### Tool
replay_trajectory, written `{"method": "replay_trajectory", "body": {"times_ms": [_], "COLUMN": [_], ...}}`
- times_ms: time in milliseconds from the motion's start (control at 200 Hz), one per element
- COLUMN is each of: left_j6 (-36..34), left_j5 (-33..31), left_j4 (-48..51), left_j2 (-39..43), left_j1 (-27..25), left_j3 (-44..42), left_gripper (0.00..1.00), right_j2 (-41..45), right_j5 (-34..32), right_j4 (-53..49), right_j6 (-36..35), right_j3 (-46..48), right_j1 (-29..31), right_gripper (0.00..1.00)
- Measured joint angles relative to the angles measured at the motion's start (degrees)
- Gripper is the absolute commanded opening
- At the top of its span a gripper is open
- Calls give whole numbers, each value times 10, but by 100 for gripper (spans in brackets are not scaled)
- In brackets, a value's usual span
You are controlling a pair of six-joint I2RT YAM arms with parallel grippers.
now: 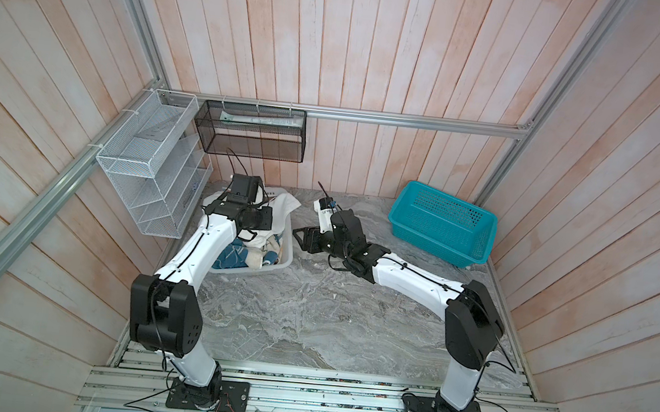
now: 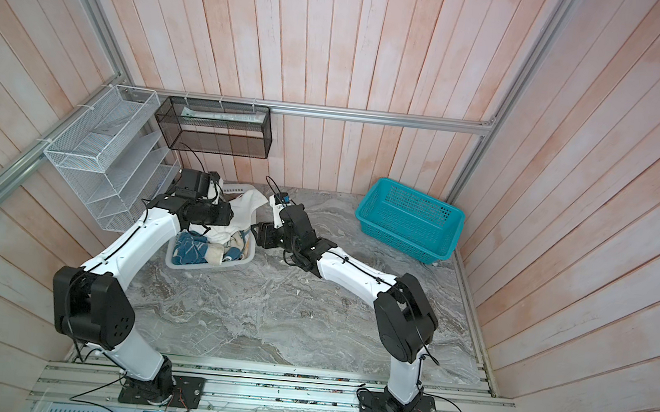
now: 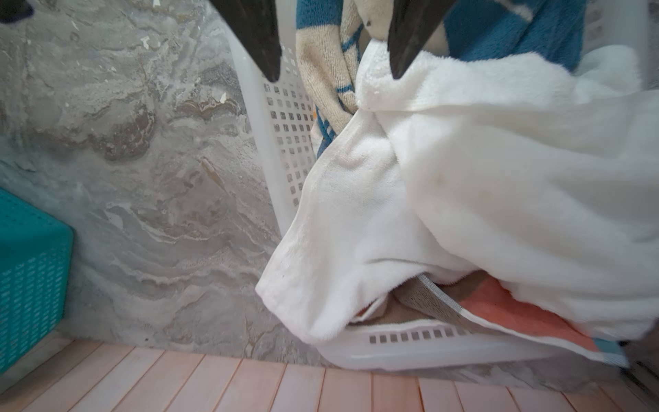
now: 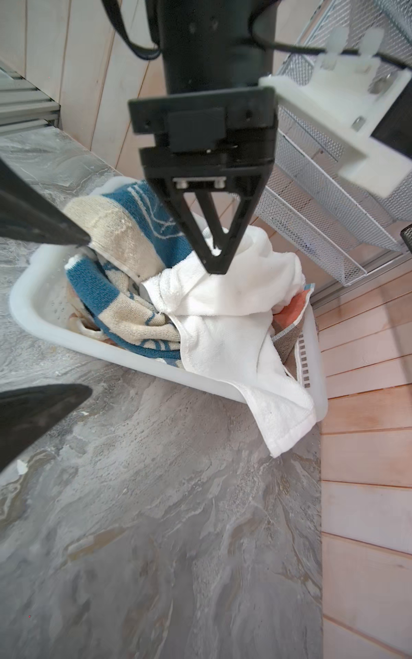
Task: Fold and stack the towels
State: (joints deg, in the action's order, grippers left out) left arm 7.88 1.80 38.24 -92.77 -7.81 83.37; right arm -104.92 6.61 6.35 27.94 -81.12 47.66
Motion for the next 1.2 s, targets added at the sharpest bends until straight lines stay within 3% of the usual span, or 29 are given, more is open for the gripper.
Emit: {"method": "replay_trajectory", "body": {"times_ms": [165,225,295,385,455,555,680,915,1075,1200], "left_j6": [10,18,14,15,13,10,6,-2,-2,-3], "left_j5": [-63,-90,-110,-117,-120,-126,-128,-93,-42,-12], "left_j4": [-1,-1,-5,2,7,17,37,59,59,55], "left_j2": [-33,-58,-87,-132,-166,-160,-84,77,124,120], "left_j1": [10,16,21,30,34,35,32,15,-62,-163], "left_j3": [6,5,1,13,28,27,33,156,242,314], "left_gripper": [86,87,68,24,0,0,0,0,0,0], "right_j2": [64,79,90,99,102,113,138,158,181,231], "right_j5": [-17,-23,-27,-29,-30,-36,-47,-56,-57,-61], "right_j4": [0,0,0,0,-3,-5,-5,-5,-11,-22], "right_j6": [-1,1,5,10,12,14,14,7,7,7], "right_j3": [64,87,114,147,163,179,184,181,181,184], "right_j1": [0,0,0,0,0,0,0,-1,-10,-26], "right_gripper": [63,63,63,63,63,63,63,63,63,64]}}
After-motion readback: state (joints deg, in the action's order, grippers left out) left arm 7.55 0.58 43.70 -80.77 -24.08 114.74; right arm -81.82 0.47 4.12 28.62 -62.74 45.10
